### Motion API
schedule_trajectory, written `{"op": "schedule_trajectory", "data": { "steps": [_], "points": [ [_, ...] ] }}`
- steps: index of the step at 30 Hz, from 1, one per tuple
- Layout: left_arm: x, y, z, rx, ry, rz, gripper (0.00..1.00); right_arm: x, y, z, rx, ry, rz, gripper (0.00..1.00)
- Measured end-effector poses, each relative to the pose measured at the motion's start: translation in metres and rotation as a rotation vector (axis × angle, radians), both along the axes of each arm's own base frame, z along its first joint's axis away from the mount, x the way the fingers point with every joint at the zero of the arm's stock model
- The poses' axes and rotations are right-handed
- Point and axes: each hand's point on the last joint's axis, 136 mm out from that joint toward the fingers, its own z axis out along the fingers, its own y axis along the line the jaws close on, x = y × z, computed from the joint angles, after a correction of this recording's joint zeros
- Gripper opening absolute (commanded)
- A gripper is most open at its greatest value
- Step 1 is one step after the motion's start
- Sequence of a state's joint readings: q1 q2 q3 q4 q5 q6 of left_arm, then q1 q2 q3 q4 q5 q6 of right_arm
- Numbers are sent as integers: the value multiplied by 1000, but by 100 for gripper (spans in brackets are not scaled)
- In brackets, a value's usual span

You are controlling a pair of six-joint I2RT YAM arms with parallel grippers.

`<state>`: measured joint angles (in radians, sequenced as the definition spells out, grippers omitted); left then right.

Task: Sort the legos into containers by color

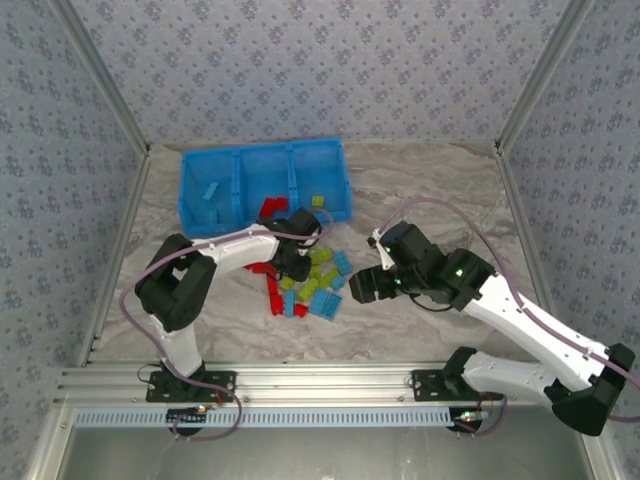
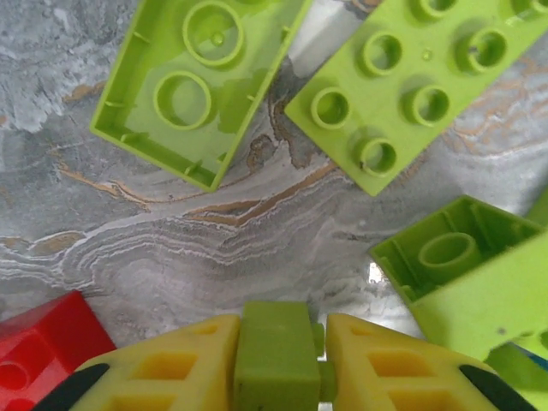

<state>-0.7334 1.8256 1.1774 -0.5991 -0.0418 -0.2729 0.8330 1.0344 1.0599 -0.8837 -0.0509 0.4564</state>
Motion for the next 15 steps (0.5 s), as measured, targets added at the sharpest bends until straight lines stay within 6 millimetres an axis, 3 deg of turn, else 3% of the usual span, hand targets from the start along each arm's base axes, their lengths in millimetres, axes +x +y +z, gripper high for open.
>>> {"op": "schedule_trajectory", "data": {
  "steps": [6, 10, 12, 15],
  "points": [
    [6, -4, 2, -18, -24, 9, 14, 4, 1, -3, -1, 8, -10, 83],
    [8, -4, 7, -25, -43, 12, 12, 9, 3, 2, 26, -6, -37, 85],
    [12, -4, 23, -42, -85, 25, 12, 13, 3, 8, 47, -26, -58, 86],
    [28, -11, 69, -121, -199, 52, 16, 21, -2, 24, 93, -87, -109, 87]
  ]
}}
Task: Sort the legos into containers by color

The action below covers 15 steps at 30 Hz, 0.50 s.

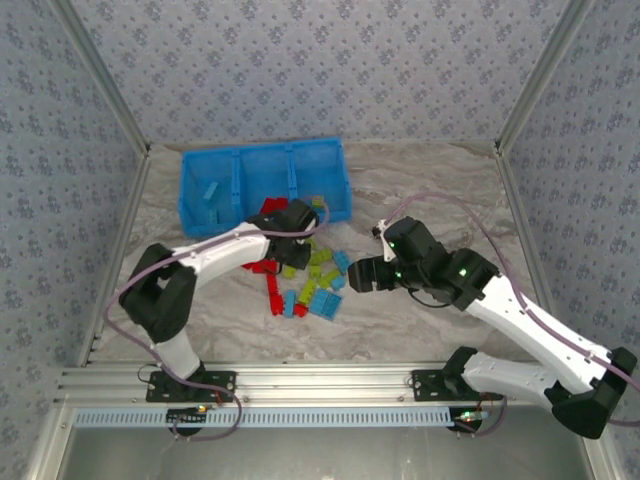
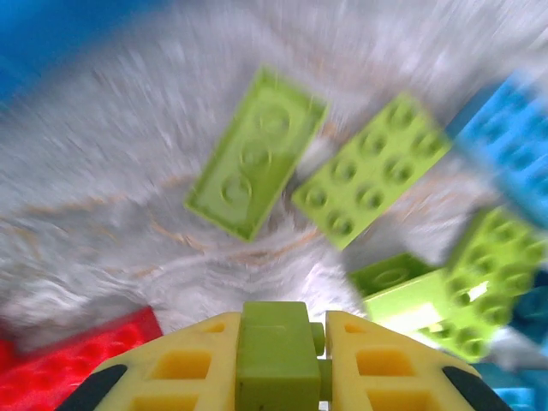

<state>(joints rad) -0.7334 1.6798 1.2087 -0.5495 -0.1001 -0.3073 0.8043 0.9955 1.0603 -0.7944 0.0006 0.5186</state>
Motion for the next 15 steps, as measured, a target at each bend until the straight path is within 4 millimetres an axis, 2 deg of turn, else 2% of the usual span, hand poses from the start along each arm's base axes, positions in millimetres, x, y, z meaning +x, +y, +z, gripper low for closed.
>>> {"op": "schedule_trajectory", "data": {
  "steps": [2, 5, 8, 10, 11, 15],
  "points": [
    [18, -12, 40, -74, -103, 13, 16, 5, -5, 11, 33, -41, -39, 87],
    [59, -32, 99, -148, -278, 53, 14, 12, -13, 21, 66, -73, -90, 88],
    [106, -50, 129, -171, -399, 102, 13, 14, -14, 20, 76, -66, -108, 88],
    [138, -57, 128, -165, -442, 134, 13, 13, -15, 17, 78, -59, -111, 89],
    [155, -59, 121, -153, -453, 154, 14, 12, -16, 17, 81, -57, -114, 89],
    [201, -57, 72, -80, -426, 193, 30, 5, -23, 17, 96, -58, -128, 89]
  ]
}}
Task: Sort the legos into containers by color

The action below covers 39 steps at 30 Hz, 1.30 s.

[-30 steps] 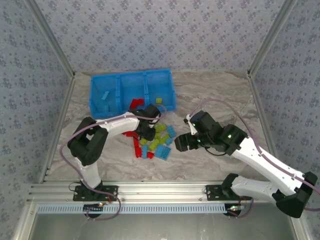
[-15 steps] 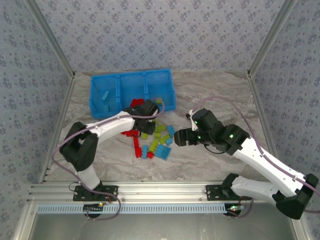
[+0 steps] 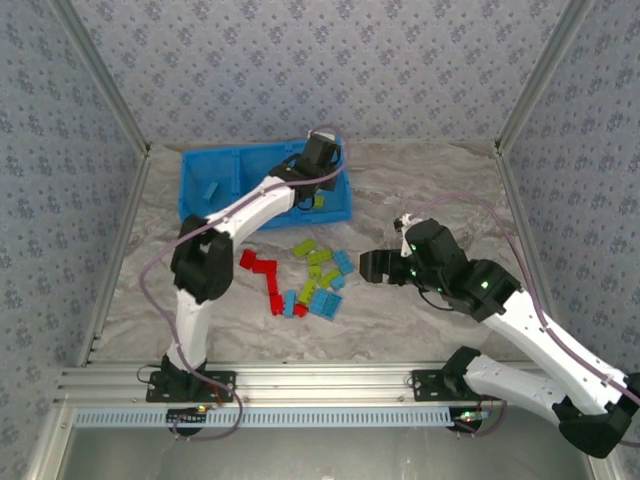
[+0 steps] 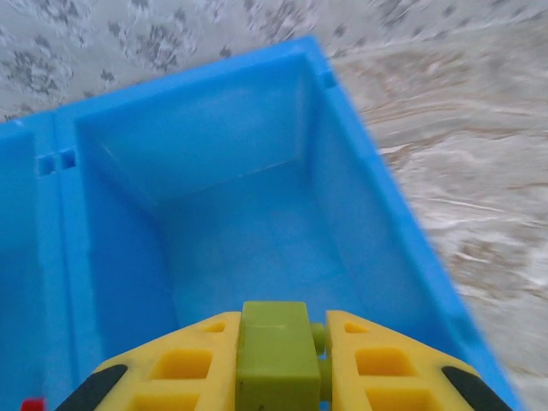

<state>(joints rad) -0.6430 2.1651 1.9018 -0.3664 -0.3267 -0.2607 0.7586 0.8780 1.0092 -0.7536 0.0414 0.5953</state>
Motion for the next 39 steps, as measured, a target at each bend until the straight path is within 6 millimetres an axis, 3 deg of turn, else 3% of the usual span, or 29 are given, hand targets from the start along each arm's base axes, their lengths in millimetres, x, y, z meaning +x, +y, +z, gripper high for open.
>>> {"op": "schedule_trajectory", "data": {
  "steps": [2, 4, 6, 10, 13, 17, 19, 22, 25, 30, 33, 39],
  "points": [
    [13, 3, -21, 29, 33, 12, 37, -5, -5, 0, 5, -5, -6, 89],
    [19, 5, -27, 44, 54, 15, 42, -8, -10, -1, 12, -3, -21, 89],
    [19, 3, -23, 37, 63, 8, 45, -10, -15, -4, 6, 1, -35, 90],
    [5, -11, 9, -11, 39, -38, 49, -9, -21, -12, -19, 10, -64, 93],
    [-28, -20, 42, -66, 30, -70, 49, -8, -24, -18, -35, 17, -82, 95],
    [-101, -31, 77, -208, 59, -72, 49, -3, -35, -27, -74, 16, -144, 99],
    [-133, -40, 80, -284, 99, -43, 59, -1, -46, -31, -110, 14, -201, 99],
    [-167, -55, 58, -349, 197, 23, 63, 1, -59, -35, -159, 8, -252, 99],
    [-185, -60, 9, -347, 315, 119, 62, 1, -62, -38, -176, 9, -261, 99],
    [-196, -46, -77, -265, 461, 304, 63, -1, -64, -41, -189, 19, -261, 100],
    [-198, -40, -100, -239, 500, 359, 63, -2, -67, -43, -203, 24, -265, 100],
    [-200, -44, -122, -231, 547, 387, 63, -3, -70, -45, -212, 25, -270, 100]
  ]
}}
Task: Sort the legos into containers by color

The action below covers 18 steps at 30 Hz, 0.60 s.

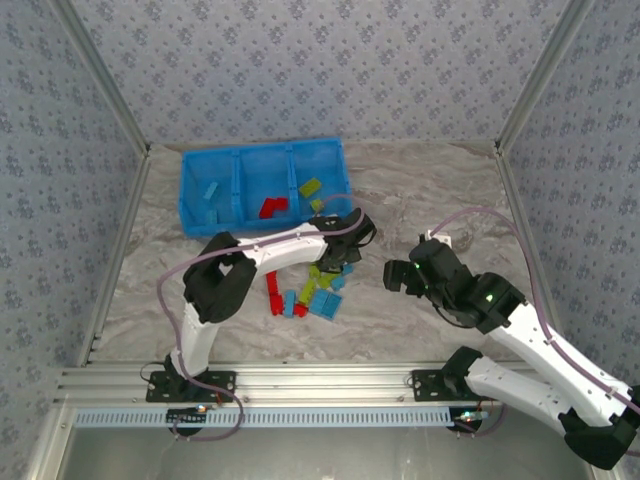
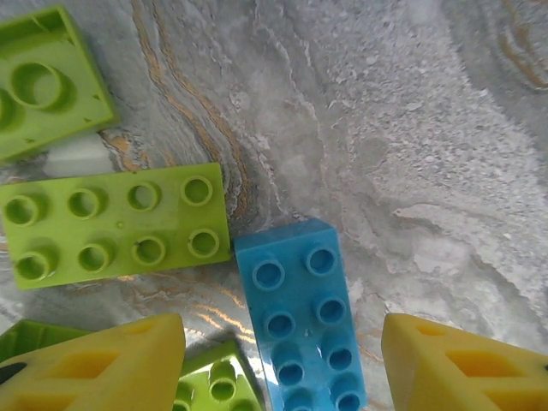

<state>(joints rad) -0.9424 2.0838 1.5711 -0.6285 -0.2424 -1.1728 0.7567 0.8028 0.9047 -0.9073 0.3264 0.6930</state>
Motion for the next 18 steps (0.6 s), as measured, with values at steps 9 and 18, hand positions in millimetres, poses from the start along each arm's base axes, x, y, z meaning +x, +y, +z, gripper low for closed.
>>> {"op": "schedule_trajectory", "data": {
  "steps": [9, 18],
  "points": [
    [0, -4, -24, 14, 55, -22, 47, 0, 1, -2, -6, 6, 1, 100],
    [1, -9, -19, 1, 60, -75, 26, 3, 18, -7, 26, 42, 50, 100]
  ]
}}
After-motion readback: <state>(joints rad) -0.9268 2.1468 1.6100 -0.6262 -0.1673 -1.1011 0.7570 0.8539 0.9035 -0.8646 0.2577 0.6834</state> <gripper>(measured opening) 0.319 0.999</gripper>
